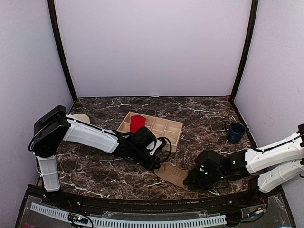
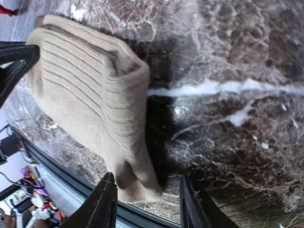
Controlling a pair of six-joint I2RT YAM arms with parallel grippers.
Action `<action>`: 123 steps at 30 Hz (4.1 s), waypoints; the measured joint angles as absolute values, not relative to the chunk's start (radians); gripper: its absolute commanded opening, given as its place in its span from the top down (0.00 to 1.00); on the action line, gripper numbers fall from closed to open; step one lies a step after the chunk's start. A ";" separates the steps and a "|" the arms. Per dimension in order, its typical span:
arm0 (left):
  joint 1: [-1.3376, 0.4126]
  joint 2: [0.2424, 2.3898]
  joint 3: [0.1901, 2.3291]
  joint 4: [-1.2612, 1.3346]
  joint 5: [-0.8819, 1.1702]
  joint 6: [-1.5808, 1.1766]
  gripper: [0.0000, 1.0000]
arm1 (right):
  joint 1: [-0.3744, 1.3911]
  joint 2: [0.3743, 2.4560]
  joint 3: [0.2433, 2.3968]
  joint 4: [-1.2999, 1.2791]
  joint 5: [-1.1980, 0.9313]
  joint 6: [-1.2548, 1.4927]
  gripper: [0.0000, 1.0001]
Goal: Roll the socks
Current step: Roll the sock at the center of the board.
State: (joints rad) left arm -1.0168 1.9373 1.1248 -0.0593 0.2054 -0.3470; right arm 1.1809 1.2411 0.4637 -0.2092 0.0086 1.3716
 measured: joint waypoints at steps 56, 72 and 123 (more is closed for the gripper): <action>-0.946 1.873 1.032 0.012 0.226 -0.380 0.51 | 1.247 1.179 0.453 -0.150 0.088 1.526 1.00; -0.933 1.718 0.939 0.037 0.252 -0.377 0.46 | 1.105 1.430 0.859 -0.636 0.086 1.129 1.00; -1.058 1.916 1.005 0.195 0.259 -0.597 0.68 | 1.160 1.773 1.244 -0.960 0.226 0.843 0.77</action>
